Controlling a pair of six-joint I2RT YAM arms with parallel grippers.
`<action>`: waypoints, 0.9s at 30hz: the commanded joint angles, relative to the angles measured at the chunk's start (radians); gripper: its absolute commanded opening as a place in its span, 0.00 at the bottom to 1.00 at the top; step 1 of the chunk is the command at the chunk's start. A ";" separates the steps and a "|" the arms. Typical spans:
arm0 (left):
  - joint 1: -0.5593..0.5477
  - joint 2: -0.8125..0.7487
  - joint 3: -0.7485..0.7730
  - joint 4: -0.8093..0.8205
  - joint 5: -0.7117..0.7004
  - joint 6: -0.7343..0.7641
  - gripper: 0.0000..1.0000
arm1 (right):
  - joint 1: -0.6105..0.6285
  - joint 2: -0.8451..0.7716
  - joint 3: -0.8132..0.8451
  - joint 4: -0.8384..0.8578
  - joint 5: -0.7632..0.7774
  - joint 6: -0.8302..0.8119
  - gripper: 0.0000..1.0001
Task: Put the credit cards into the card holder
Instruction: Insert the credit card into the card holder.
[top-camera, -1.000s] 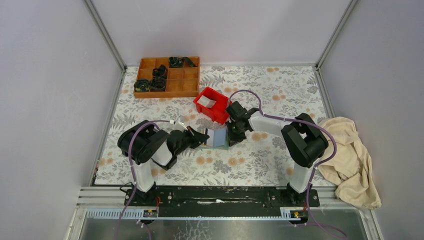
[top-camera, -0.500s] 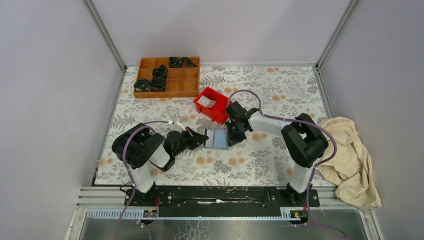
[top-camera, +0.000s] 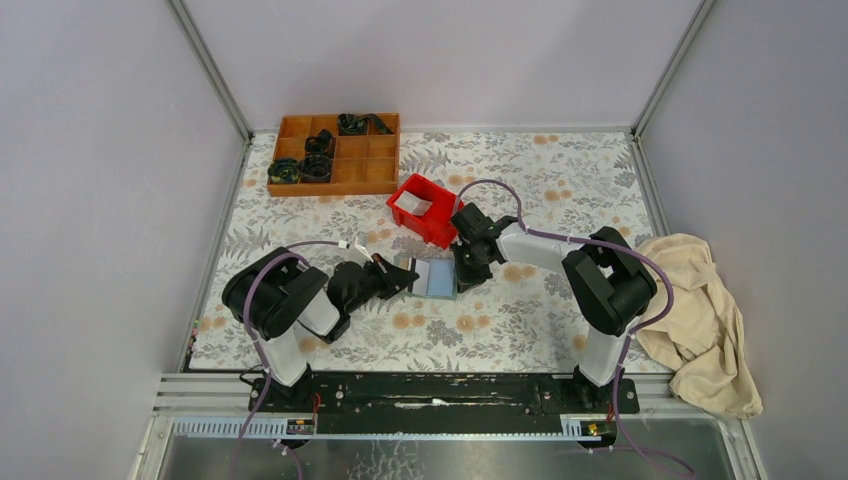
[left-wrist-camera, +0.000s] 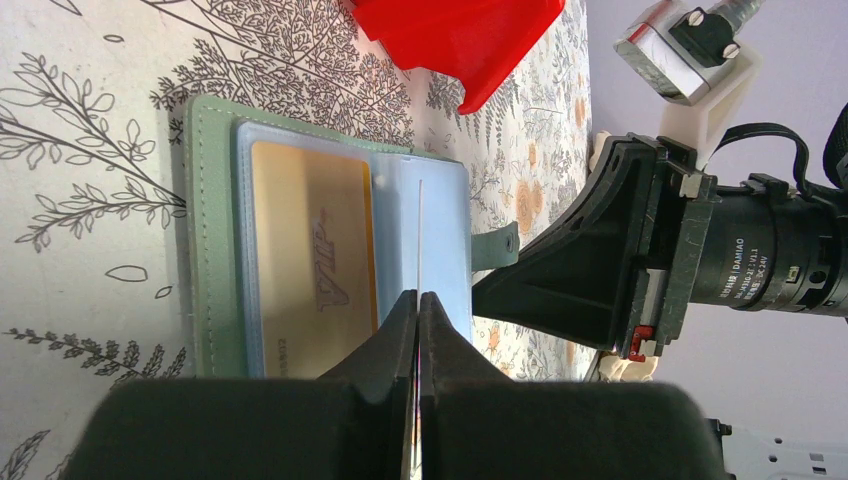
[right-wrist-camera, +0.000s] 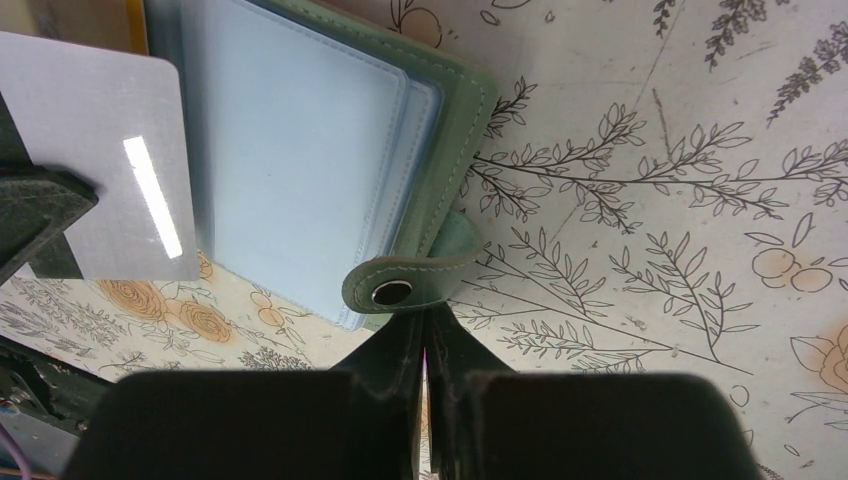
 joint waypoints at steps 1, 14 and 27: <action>0.004 0.008 0.000 0.021 -0.025 0.014 0.00 | 0.007 0.026 -0.022 -0.035 0.092 -0.028 0.06; 0.003 0.022 0.037 -0.060 -0.055 0.040 0.00 | 0.007 0.030 -0.017 -0.038 0.092 -0.032 0.06; 0.003 0.062 0.088 -0.063 -0.029 0.041 0.00 | 0.007 0.047 -0.006 -0.045 0.089 -0.047 0.06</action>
